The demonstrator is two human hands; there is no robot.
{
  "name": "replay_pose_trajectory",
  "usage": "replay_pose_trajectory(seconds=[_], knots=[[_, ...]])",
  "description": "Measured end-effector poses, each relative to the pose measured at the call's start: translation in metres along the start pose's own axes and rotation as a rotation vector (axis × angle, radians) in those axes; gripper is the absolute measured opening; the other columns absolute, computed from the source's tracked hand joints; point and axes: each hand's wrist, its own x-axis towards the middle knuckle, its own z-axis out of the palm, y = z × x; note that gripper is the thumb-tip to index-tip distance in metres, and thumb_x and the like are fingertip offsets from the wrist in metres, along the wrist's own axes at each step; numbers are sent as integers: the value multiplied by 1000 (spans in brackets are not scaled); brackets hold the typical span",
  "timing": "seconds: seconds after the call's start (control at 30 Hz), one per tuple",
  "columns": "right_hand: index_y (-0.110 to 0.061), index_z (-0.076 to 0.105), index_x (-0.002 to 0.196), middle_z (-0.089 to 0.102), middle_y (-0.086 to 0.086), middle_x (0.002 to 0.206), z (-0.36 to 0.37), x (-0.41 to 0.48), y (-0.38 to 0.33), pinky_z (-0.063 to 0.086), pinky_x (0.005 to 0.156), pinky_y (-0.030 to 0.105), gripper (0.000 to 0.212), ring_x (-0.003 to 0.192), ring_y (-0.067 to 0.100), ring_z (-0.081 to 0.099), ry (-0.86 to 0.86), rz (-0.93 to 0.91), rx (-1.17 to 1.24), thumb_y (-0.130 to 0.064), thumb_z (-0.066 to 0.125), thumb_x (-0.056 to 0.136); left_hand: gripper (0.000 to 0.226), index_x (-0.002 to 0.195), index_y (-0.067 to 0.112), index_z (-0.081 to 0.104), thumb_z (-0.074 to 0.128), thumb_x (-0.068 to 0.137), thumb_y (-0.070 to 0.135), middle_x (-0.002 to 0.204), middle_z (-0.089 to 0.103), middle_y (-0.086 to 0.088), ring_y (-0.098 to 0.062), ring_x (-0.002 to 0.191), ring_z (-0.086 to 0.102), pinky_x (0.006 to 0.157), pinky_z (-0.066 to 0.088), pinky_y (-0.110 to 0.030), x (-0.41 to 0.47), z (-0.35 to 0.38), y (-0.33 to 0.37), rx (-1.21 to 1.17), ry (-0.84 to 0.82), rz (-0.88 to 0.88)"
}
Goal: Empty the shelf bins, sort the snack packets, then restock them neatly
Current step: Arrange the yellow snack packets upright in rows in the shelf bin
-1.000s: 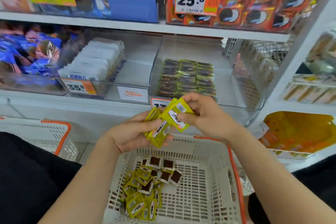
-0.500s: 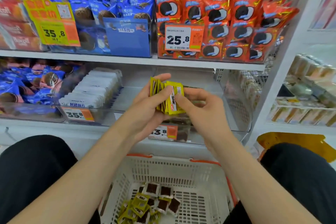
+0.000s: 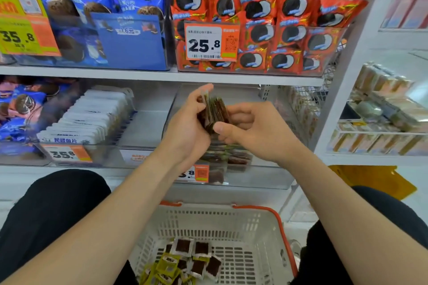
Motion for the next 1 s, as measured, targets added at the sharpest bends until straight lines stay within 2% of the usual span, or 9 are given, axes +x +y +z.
replay_pose_trajectory(seconds=[0.1, 0.2, 0.3, 0.4, 0.47, 0.6, 0.73, 0.87, 1.0], knots=[[-20, 80, 94, 79, 6, 83, -12, 6, 3, 64, 74, 53, 53, 78, 24, 78, 48, 31, -89, -63, 91, 65, 42, 145, 13, 53, 37, 108, 3, 120, 59, -21, -31, 104, 61, 83, 60, -40, 3, 8, -6, 2, -58, -56], [-14, 76, 86, 76, 5, 71, -20, 12, 16, 63, 64, 51, 52, 65, 22, 76, 130, 23, -193, -57, 94, 64, 41, 144, 19, 53, 45, 107, 3, 128, 58, -23, -33, 111, 57, 97, 54, -54, 5, 12, -13, 9, -141, -171], [-17, 75, 86, 75, 4, 72, -31, 15, 26, 61, 64, 51, 37, 67, 24, 74, 89, 29, -299, -48, 89, 69, 37, 148, 24, 48, 45, 112, 17, 141, 63, -17, -22, 117, 63, 101, 50, -43, 11, 10, -16, 180, -193, -280], [-15, 73, 93, 76, 4, 74, -56, 18, 34, 62, 68, 49, 26, 67, 20, 75, -68, 112, -403, -33, 85, 77, 35, 140, 23, 54, 41, 113, 39, 133, 69, -5, -16, 115, 71, 102, 52, -41, 22, -3, -20, 593, -154, -265], [-11, 72, 98, 76, 6, 80, -74, 21, 40, 62, 69, 47, 25, 70, 22, 75, -220, 142, -469, -25, 84, 80, 24, 127, 26, 66, 53, 108, 34, 117, 73, 6, -5, 101, 72, 92, 56, -33, 35, -16, -22, 1095, -155, -63], [-12, 66, 114, 78, 6, 99, -85, 20, 58, 63, 83, 48, 34, 90, 27, 76, -487, 222, -423, -22, 85, 87, 16, 88, 36, 76, 89, 80, 30, 86, 72, 16, 2, 78, 65, 67, 47, -21, 55, -22, -32, 1584, -535, 13], [-11, 64, 121, 78, 4, 107, -85, 24, 69, 61, 91, 46, 38, 98, 22, 76, -528, 221, -357, -17, 84, 88, 38, 56, 30, 57, 92, 69, 24, 59, 60, 12, -6, 59, 57, 57, 41, -27, 71, -18, -53, 1713, -553, 83], [-13, 64, 120, 76, 1, 109, -87, 34, 72, 60, 94, 42, 38, 100, 15, 74, -500, 197, -401, -19, 83, 89, 26, 62, 28, 66, 89, 73, 23, 62, 68, 11, -5, 60, 62, 58, 48, -28, 77, -23, -58, 1694, -541, 118], [-19, 58, 136, 63, -1, 129, -73, 39, 73, 52, 102, 38, 56, 118, 17, 61, -628, 130, -759, -36, 82, 88, 23, 74, 38, 77, 89, 77, 19, 72, 73, 18, 2, 70, 67, 66, 52, -23, 78, -29, -58, 1635, -560, 129]])
